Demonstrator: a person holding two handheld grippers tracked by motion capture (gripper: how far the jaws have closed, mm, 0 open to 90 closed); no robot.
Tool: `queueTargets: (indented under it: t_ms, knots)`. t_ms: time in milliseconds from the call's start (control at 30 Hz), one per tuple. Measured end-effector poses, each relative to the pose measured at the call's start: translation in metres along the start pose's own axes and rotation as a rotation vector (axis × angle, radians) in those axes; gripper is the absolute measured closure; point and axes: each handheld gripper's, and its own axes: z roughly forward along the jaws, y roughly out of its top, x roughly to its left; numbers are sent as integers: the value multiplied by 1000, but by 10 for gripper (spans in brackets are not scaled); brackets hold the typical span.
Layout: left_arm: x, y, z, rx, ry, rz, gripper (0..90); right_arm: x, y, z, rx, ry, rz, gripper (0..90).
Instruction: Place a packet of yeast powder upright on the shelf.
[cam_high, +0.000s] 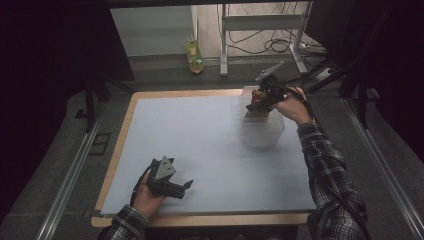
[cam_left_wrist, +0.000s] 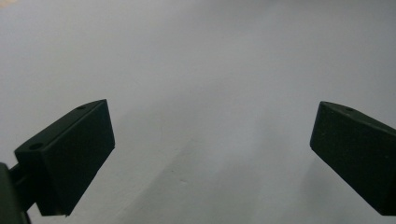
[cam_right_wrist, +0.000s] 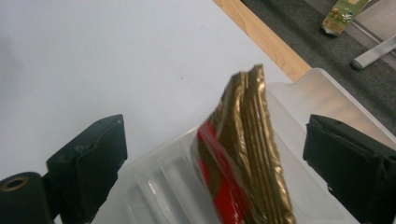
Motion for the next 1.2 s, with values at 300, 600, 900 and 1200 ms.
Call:
queueTargets:
  t_ms: [300, 600, 900, 1200]
  knots:
    - [0, 0, 0, -9, 2, -6, 0, 4, 4, -4, -48, -14, 26, 47]
    - [0, 0, -1, -13, 5, -4, 0, 7, 5, -11, -79, -15, 33, 41]
    - [0, 0, -1, -13, 7, -3, 0, 13, 7, -19, -106, -14, 40, 39]
    - [0, 0, -1, -10, 7, 1, 0, 22, 9, -26, -138, 3, 43, 39]
